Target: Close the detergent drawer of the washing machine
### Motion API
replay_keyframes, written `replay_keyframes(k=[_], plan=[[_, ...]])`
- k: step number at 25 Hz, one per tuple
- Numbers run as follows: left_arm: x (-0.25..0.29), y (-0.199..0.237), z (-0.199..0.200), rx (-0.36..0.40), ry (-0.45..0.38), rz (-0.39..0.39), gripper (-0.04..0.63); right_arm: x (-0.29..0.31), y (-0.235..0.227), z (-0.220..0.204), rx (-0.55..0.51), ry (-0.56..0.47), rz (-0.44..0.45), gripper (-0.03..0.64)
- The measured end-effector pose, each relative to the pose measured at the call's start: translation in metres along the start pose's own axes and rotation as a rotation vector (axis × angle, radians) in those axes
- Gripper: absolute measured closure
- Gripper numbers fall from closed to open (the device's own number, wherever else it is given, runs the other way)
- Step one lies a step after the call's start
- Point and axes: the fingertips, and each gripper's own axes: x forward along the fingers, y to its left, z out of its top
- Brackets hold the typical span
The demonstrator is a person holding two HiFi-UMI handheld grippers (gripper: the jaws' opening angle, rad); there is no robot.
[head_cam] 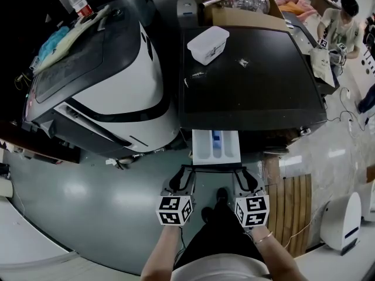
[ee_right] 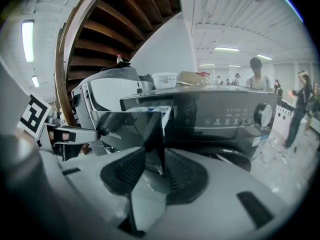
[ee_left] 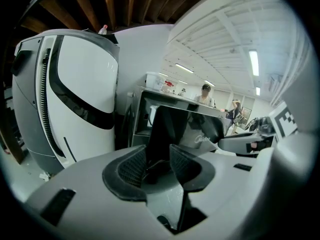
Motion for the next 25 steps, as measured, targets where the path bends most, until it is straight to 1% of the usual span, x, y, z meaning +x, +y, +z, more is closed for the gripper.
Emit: replay_keyframes(k=[25], plan=[[0.029,0.012,0.021,-0.006,-0.008,0.002,0.468,0.029,-0.011,0.02,-0.012,0.001,-0.008,0.495]])
